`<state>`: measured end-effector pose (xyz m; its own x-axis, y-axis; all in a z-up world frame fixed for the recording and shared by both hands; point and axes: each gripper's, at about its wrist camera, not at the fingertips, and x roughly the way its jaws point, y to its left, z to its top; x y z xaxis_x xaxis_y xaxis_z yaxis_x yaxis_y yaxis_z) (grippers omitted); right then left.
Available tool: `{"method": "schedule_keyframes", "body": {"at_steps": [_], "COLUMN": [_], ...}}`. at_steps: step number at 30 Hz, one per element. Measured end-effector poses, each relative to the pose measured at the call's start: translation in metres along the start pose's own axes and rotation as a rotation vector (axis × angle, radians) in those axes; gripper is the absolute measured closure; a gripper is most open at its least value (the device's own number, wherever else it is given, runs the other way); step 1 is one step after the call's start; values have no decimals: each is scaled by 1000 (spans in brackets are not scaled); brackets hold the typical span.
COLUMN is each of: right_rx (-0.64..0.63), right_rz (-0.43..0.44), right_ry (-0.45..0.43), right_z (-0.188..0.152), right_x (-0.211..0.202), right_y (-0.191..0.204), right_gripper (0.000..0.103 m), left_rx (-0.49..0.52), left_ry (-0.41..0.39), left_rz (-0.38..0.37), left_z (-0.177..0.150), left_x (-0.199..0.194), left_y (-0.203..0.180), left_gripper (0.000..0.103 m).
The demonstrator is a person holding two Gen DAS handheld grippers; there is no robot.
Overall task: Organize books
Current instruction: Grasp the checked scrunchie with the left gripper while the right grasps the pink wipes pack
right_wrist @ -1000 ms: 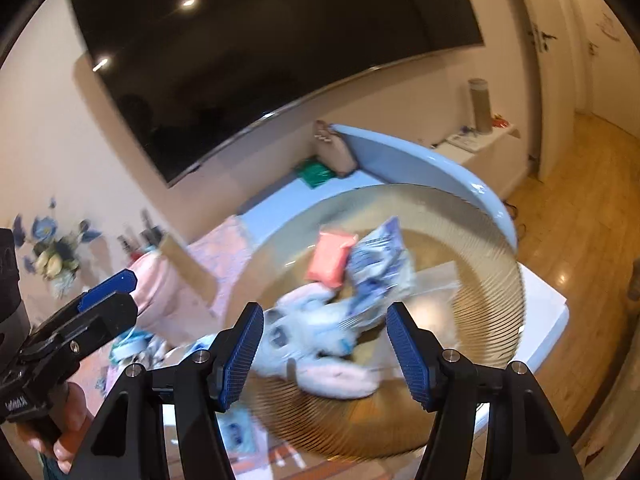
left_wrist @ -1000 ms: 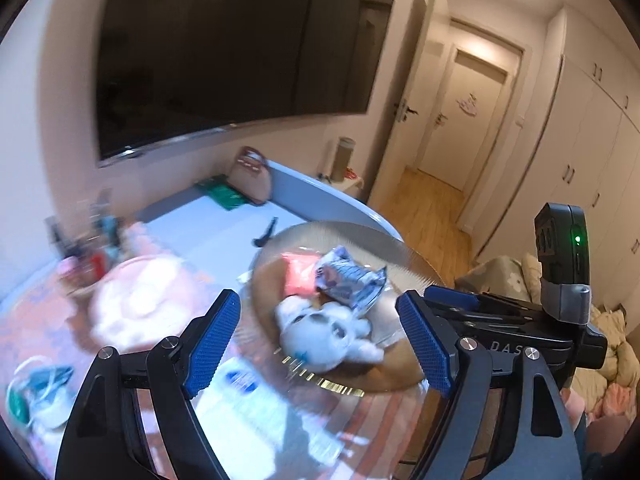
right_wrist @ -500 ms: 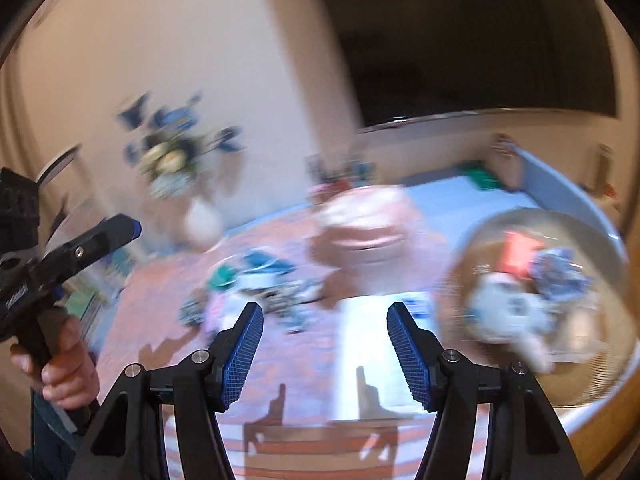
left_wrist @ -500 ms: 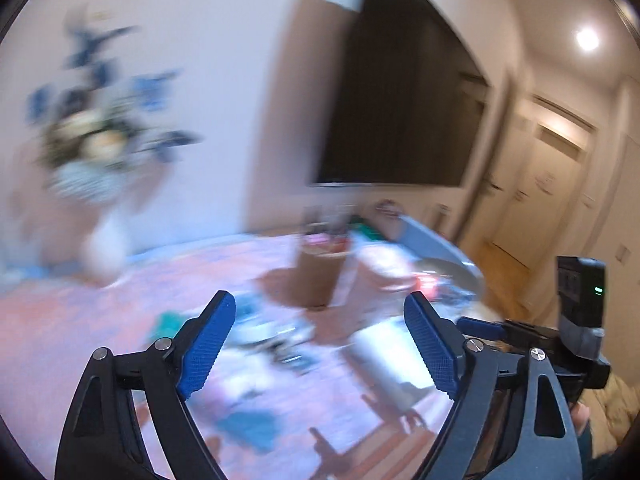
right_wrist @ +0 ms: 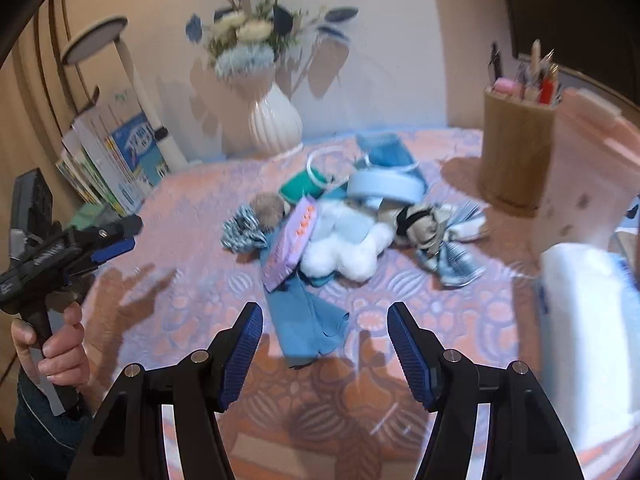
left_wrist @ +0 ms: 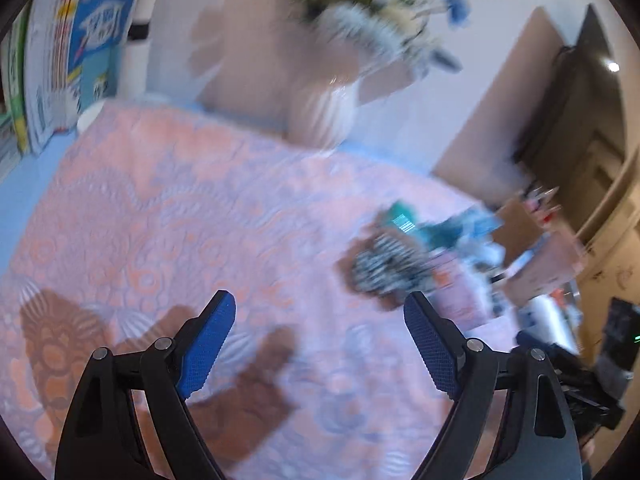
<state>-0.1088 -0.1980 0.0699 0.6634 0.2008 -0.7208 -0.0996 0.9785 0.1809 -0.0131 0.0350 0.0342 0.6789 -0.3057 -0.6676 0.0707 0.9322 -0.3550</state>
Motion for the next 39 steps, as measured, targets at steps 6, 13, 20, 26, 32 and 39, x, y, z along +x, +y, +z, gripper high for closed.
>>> {"method": "schedule_keyframes", "body": {"at_steps": [6, 13, 20, 26, 32, 39], "right_rx": [-5, -26, 18, 102, 100, 62], "right_rz": [-13, -5, 90, 140, 76, 55], "right_ry": [51, 48, 126, 141, 122, 139], "right_z": [-8, -7, 24, 39, 50, 48], "right_x": [31, 29, 20, 40, 59, 79], "right_y": [0, 4, 22, 22, 19, 29], "right_gripper": [40, 40, 40, 40, 42, 82], "left_rx": [24, 58, 150, 183, 188, 185], "left_ry": [33, 56, 21, 133, 196, 234], "left_rz": [27, 54, -62, -135, -196, -177], "left_z": [-12, -10, 38, 57, 54, 46], "left_x": [16, 12, -10, 50, 89, 108], "left_y": [2, -8, -55, -72, -74, -65], "left_gripper": [18, 18, 18, 18, 18, 45]}}
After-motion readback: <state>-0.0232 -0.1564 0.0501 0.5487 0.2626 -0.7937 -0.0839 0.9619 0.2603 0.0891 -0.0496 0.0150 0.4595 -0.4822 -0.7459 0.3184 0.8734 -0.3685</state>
